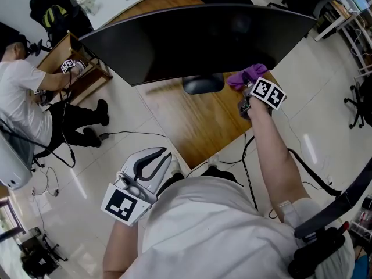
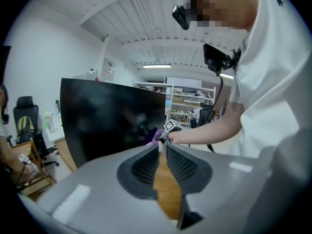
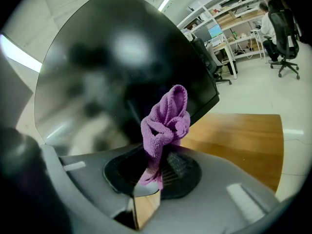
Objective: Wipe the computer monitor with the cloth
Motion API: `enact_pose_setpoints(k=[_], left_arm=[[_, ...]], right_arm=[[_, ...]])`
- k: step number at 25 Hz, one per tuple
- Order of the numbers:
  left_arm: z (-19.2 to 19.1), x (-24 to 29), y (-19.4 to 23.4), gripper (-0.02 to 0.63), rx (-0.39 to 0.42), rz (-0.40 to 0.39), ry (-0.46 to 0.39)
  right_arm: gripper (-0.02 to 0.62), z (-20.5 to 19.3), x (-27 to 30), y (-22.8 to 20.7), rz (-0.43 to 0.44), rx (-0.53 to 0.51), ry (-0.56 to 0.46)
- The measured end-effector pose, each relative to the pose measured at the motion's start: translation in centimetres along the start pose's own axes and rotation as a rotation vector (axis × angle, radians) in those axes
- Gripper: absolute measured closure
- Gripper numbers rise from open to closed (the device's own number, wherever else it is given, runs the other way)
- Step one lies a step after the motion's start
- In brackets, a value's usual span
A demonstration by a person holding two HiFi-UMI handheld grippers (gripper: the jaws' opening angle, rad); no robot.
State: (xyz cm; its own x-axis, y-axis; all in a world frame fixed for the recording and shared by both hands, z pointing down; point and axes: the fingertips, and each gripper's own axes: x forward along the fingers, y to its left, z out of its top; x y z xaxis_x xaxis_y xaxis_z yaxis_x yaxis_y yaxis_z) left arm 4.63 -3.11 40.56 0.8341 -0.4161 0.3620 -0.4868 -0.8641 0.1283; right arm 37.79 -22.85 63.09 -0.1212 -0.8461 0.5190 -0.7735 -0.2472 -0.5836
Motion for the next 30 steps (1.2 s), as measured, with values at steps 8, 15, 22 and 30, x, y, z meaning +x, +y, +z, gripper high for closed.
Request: enact_pose_setpoints(k=[8, 15, 22, 30], left_arm=[[-1.2, -3.1, 1.7, 0.535, -0.015, 0.018, -0.010], [-2.0, -5.1, 3.1, 0.535, -0.027, 0.026, -0.020], [-3.0, -7.2, 4.2, 0.535, -0.033, 0.037, -0.022], [-4.2, -9.5, 5.7, 0.535, -0.045, 0.052, -0.029]], right_arm=[[0.538, -2.1, 0.9, 2.8, 0.013, 0.016, 0.000], [0.538, -4.2, 2.1, 6.0, 0.037, 0.024, 0.014], [0.538, -6.4, 3.1, 8.6, 0.056, 0.031, 0.022], [0.538, -9.0, 4.5, 12.0, 0.076, 0.012, 0.050]])
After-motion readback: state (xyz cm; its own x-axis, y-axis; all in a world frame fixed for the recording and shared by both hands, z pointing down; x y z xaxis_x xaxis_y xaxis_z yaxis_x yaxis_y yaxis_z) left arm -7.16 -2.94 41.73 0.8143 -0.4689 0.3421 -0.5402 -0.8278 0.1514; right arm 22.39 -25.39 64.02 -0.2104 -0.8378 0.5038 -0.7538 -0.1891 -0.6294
